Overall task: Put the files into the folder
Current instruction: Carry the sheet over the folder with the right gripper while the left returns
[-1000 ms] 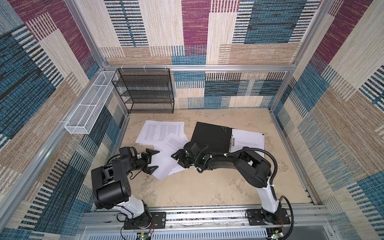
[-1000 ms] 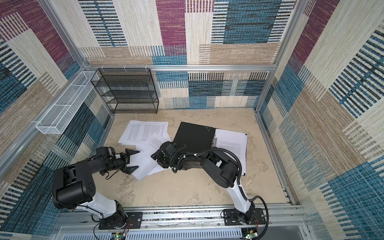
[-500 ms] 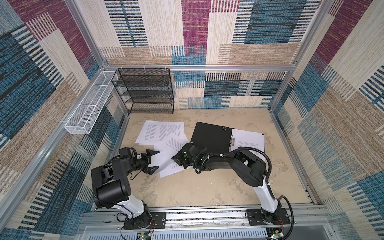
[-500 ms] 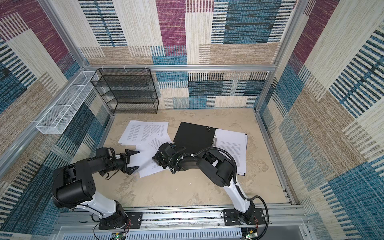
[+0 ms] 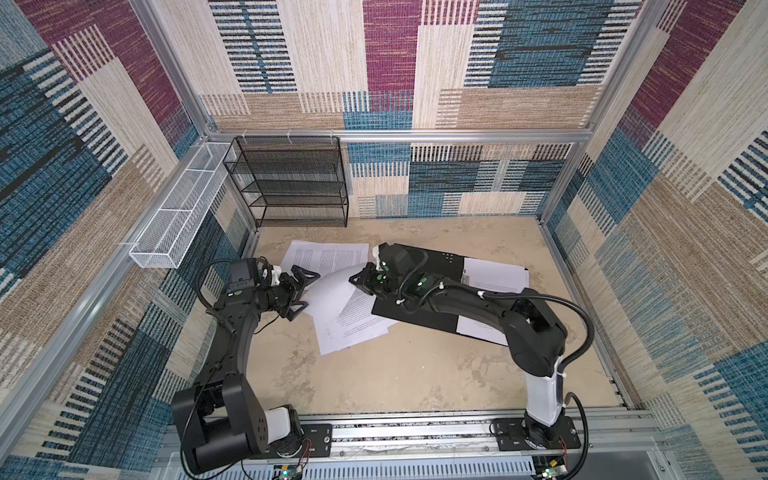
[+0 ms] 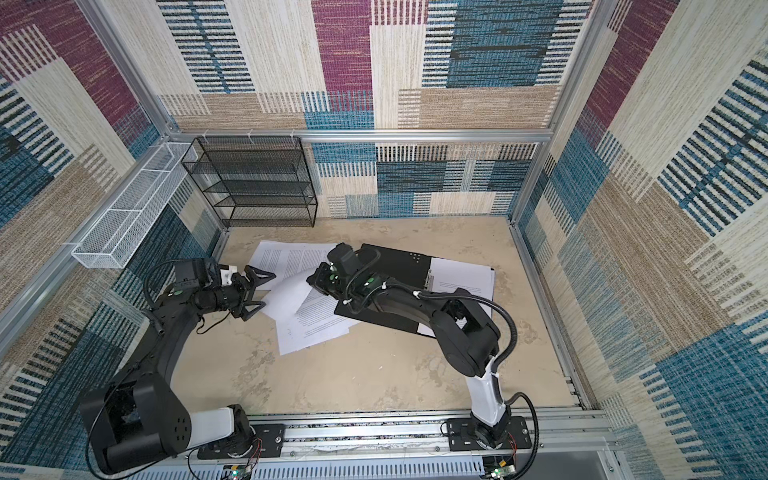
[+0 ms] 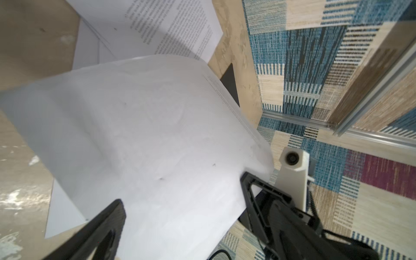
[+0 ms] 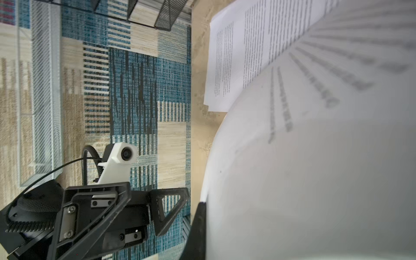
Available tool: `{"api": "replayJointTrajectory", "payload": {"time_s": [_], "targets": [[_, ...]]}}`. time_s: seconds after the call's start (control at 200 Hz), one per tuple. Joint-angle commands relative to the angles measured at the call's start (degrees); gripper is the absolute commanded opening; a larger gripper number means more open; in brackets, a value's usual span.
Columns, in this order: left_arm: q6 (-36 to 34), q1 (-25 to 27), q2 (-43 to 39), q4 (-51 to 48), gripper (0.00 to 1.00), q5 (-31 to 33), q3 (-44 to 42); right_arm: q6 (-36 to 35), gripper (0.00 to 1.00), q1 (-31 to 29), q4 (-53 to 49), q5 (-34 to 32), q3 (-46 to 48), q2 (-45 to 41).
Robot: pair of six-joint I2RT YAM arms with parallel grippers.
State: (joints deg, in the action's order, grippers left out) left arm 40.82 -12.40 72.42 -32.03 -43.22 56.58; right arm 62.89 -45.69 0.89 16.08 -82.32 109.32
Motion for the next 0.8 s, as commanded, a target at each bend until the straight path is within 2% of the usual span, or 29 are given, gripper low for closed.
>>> {"api": "replayJointTrajectory", "payload": {"time_s": [0.0, 0.14, 0.275, 0.391, 0.506, 0.611, 0.686, 0.796], "targets": [[-4.0, 5.01, -0.83, -3.54, 1.0, 7.01, 4.79, -12.24, 0.0, 5.65, -6.93, 6.44, 4.71, -9.06], [-5.61, 14.05, 6.9, -4.99, 1.0, 9.2, 11.5, -24.77, 0.0, 17.4, -16.08, 17.62, 10.08, -21.84], [-6.07, 25.23, 19.24, -5.01, 1.0, 9.56, 19.43, -35.48, 0.0, 33.81, -27.76, 27.03, 14.81, -30.56], [-5.44, 32.71, 31.51, -5.05, 1.0, 9.48, 28.9, -40.8, 0.0, 42.83, -34.82, 25.79, 18.71, -33.66], [-5.73, 36.85, 43.24, -6.73, 1.0, 11.82, 39.95, -42.53, 0.0, 48.96, -36.7, 24.84, 25.82, -36.88], [-7.35, 38.58, 53.95, -12.85, 1.0, 11.11, 51.37, -44.57, 0.0, 53.73, -39.48, 22.4, 29.77, -38.18], [-7.07, 38.77, 58.39, -13.82, 1.0, 12.34, 54.05, -45.62, 0.0, 56.47, -41.57, 17.47, 29.87, -38.39], [-8.2, 38.52, 64.26, -17.59, 1.0, 11.98, 58.52, -46.65, 0.01, 56.97, -42.79, 12.34, 27.62, -35.38]]}}
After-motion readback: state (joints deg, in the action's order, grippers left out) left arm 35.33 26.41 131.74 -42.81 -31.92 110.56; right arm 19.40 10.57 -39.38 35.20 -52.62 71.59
